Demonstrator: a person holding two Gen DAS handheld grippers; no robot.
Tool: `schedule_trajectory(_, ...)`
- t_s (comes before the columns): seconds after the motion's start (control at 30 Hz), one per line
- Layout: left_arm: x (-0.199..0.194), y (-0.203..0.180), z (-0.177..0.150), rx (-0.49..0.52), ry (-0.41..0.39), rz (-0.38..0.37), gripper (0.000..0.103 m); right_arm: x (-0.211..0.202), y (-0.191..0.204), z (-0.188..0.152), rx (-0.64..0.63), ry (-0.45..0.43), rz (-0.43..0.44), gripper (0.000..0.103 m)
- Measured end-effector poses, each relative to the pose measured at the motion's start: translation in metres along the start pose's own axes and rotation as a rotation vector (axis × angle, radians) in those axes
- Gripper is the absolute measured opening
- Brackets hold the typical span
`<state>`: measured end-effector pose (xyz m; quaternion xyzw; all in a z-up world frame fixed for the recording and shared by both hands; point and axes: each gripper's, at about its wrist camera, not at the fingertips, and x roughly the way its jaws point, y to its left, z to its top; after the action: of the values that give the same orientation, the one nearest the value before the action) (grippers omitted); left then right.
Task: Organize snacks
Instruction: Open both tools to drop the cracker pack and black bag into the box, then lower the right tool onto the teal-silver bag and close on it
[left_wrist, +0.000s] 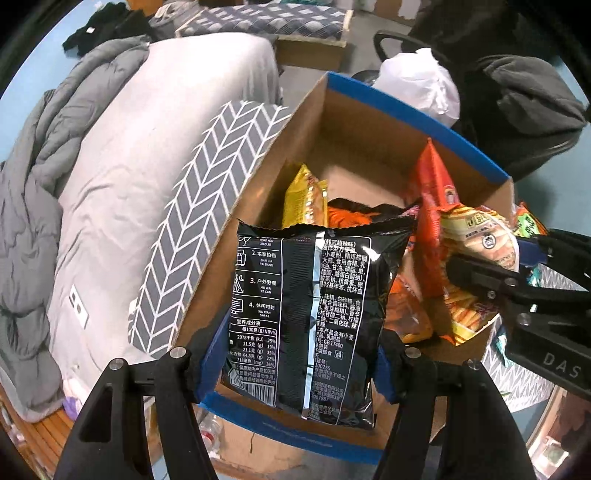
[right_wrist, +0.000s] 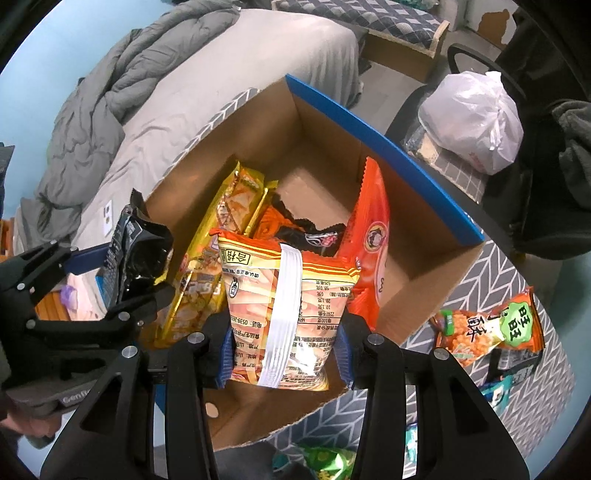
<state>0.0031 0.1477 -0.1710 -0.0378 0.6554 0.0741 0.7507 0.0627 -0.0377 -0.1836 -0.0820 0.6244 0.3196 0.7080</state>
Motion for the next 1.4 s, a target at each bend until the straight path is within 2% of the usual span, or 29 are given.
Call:
schedule_trajectory(0.03,0.0,0.002,-0.001,-0.004,0.0,0.004,0.068,0.0,0.0,0.0,0.003,0.001,-0.006,0.046)
schedule_trajectory(0.17,0.0,-0.001,-0.001,-0.009,0.012,0.012,0.068,-0.004,-0.003,-0.001,0.01,-0.012,-0.011,0.066)
schedule_trajectory(0.2,-0.001,-0.002,-0.001,-0.01,0.011,0.01,0.069,-0.006,-0.004,-0.001,0.011,-0.018,-0.014,0.068)
schedule_trajectory(0.3,-0.005,0.0,-0.002,-0.016,0.002,0.007,0.082,-0.011,-0.007,-0.001,0.017,-0.03,-0.024,0.069)
schedule_trajectory(0.63,-0.024,-0.006,-0.004,-0.047,-0.012,-0.041,0.082,-0.03,-0.019,-0.009,0.054,-0.056,-0.034,0.069)
schedule_trajectory(0.73,-0.032,-0.014,-0.005,-0.034,-0.021,-0.054,0.082,-0.037,-0.026,-0.016,0.072,-0.065,-0.046,0.074)
schedule_trajectory(1.4,-0.052,-0.11,-0.011,0.181,-0.034,-0.079,0.082,-0.076,-0.12,-0.094,0.319,-0.082,-0.121,0.078)
